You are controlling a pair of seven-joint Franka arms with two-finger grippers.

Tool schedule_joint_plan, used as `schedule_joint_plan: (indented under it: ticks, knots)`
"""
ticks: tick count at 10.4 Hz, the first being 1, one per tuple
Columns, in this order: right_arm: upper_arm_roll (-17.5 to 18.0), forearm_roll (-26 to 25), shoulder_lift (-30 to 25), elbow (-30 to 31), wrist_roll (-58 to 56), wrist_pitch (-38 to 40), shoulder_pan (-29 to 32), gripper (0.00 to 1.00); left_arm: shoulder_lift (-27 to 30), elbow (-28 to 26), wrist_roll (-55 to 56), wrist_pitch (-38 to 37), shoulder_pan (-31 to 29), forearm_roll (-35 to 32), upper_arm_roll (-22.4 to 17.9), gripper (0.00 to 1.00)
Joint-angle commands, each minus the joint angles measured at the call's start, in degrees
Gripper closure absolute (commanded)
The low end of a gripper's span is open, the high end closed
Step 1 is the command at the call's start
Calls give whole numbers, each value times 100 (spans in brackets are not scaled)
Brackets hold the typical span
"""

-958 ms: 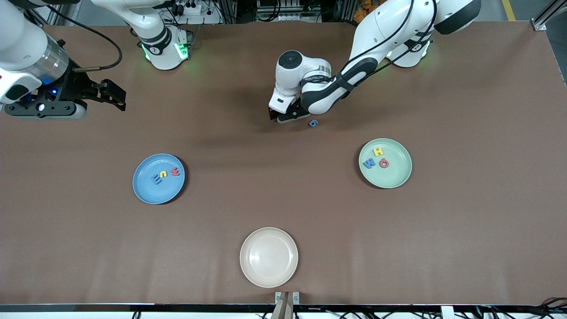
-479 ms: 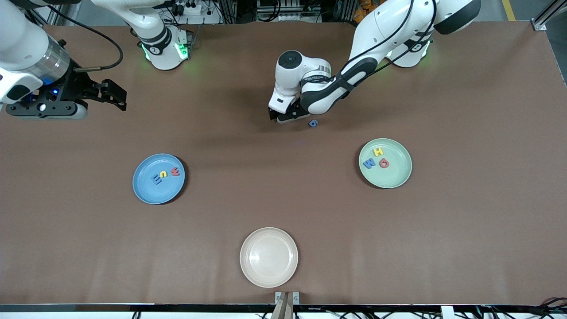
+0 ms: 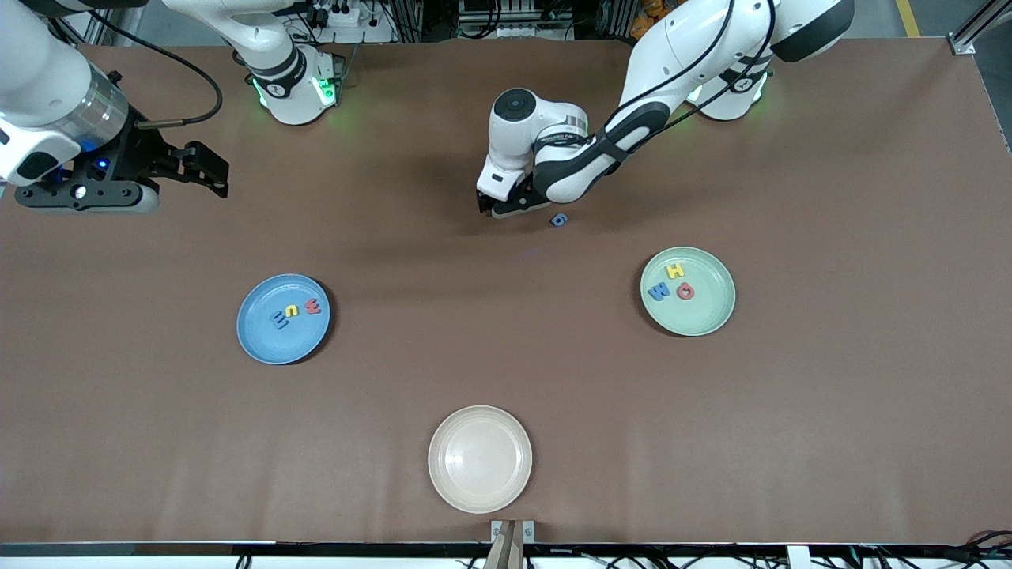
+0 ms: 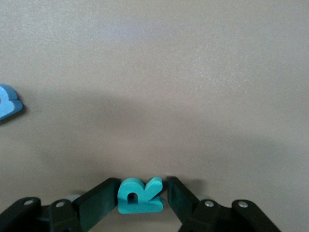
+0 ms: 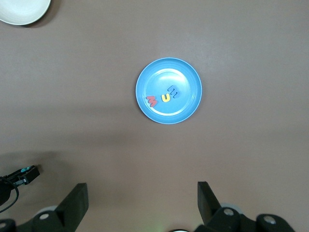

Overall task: Sort upper and lower case letters into plates
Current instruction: 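Grasp the teal R with the left gripper, then lift the R with the left gripper while the right gripper reaches letters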

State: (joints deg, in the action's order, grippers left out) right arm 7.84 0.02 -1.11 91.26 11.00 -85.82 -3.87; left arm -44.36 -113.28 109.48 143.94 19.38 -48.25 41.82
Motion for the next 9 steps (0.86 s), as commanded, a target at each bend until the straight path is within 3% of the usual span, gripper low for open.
schedule_joint_plan:
  ticks: [1, 2, 4, 5, 7, 9]
  knots:
    - [-19, 112, 23, -56, 34, 56, -18, 0, -187, 139, 118, 11, 110, -88, -42, 56]
    - [-19, 112, 23, -56, 34, 56, -18, 0, -196, 139, 100, 11, 110, -97, -42, 73]
    - [-19, 112, 23, -55, 34, 56, -26, 0, -187, 139, 109, 11, 110, -97, -42, 81]
    - [-19, 112, 23, -56, 34, 56, -26, 0, -187, 139, 100, 11, 101, -97, -42, 94]
    - [-19, 112, 23, -56, 34, 56, -26, 0, -108, 139, 74, -24, 75, -88, -33, 100]
    - [-19, 112, 23, -56, 34, 56, -26, 0, -12, 192, 65, -51, 101, 86, -33, 100]
